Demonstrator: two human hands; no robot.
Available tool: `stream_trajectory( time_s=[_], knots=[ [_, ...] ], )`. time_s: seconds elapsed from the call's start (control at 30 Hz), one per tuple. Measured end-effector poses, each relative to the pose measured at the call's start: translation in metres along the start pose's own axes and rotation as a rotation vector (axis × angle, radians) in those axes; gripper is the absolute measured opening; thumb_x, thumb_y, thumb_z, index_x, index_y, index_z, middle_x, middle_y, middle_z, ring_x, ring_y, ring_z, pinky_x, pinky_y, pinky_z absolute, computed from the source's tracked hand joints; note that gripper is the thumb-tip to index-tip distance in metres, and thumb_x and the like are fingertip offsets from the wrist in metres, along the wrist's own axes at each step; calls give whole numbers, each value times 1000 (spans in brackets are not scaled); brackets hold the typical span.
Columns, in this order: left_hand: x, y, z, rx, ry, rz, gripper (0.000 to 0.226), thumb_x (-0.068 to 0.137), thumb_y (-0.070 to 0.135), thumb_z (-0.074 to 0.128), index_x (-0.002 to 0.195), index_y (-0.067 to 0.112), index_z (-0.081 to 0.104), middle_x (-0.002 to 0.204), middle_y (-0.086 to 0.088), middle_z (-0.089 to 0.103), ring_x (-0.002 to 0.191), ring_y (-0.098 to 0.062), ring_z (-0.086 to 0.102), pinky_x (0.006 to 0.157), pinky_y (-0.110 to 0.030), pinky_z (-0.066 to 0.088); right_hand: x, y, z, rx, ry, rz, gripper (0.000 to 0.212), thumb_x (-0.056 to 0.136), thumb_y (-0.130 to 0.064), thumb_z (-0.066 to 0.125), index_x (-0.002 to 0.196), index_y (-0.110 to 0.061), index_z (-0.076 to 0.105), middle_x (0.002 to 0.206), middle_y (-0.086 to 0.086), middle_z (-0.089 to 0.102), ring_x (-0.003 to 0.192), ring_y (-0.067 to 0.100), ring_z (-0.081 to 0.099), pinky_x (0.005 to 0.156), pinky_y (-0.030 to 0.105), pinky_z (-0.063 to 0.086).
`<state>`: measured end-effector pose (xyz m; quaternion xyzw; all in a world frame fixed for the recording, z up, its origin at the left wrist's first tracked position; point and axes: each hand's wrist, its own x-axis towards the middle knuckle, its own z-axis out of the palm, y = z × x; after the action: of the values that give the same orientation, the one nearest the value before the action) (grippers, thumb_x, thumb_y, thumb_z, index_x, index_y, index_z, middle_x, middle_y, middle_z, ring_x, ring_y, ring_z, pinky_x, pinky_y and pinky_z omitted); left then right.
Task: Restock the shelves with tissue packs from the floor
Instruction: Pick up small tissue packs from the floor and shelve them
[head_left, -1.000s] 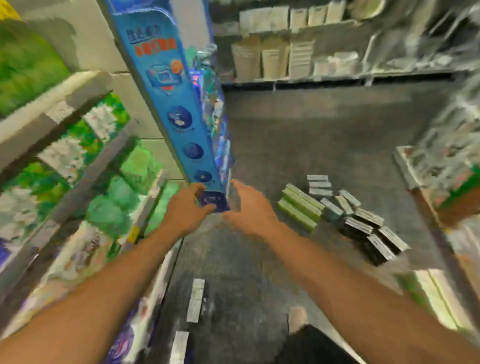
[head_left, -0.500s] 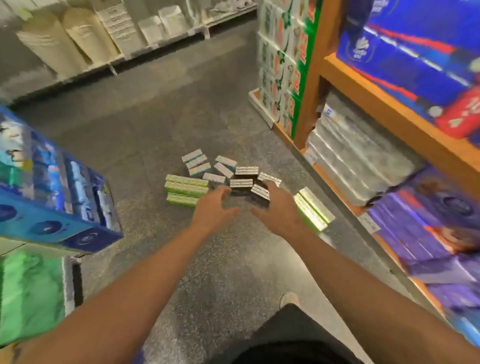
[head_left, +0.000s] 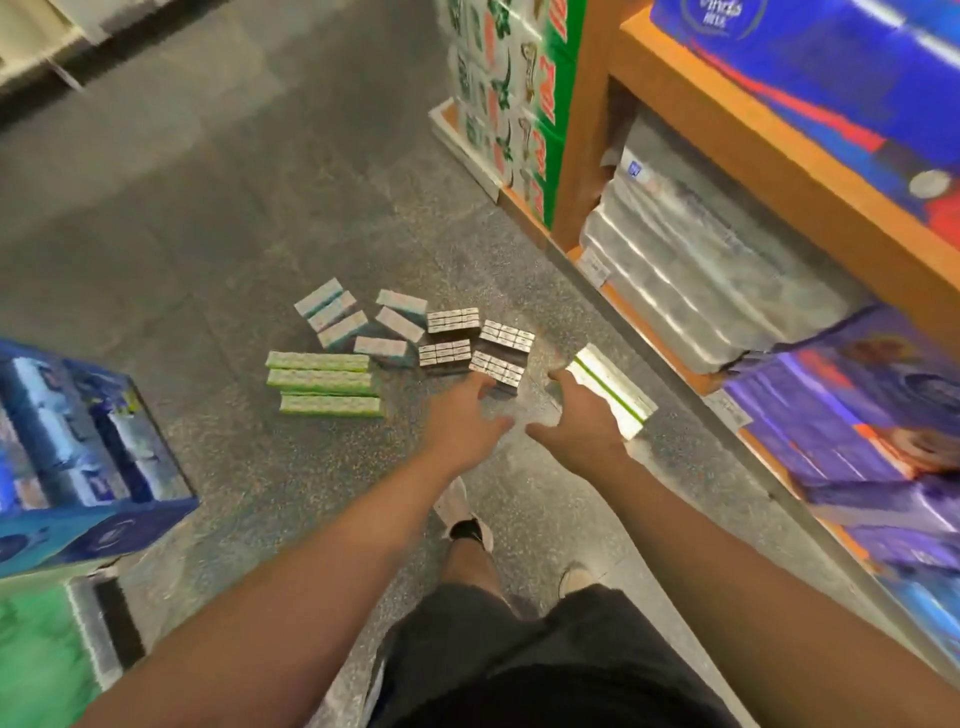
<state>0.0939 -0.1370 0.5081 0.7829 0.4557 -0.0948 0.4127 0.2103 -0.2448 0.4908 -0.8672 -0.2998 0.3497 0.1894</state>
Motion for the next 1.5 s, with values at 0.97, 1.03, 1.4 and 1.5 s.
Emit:
stream_trajectory(
  time_s=[0.97,1.03,1.4,1.5],
  knots=[
    [419,-304,226,-39,-37,-363,54,89,35,68,136,30,43,115,5,57,98,-15,56,87,-31,49,470,216,375,-217,-23,163,56,81,-6,62,134,-10,42,128,15,46,104,38,54,70,32,31],
    [412,-287,211,-50,-30,-365,57,86,35,71,135,31,44,112,6,56,97,-16,57,90,-34,51,450,200,354,-157,-20,161,56,82,-20,64,134,-12,45,130,13,45,106,35,54,74,30,32],
    [332,-141,-28,-358,295,-381,67,86,13,64,144,34,38,124,1,59,100,-23,61,87,-41,54,328,-41,108,91,-76,-199,66,71,-36,78,133,-22,59,120,4,65,97,11,57,86,22,40],
    [274,-128,-120,-586,476,-397,67,83,7,61,138,41,46,122,6,62,111,-18,59,91,-33,50,303,-135,74,147,-123,-363,73,64,-45,70,133,-24,59,119,1,64,102,16,60,92,37,52]
  ],
)
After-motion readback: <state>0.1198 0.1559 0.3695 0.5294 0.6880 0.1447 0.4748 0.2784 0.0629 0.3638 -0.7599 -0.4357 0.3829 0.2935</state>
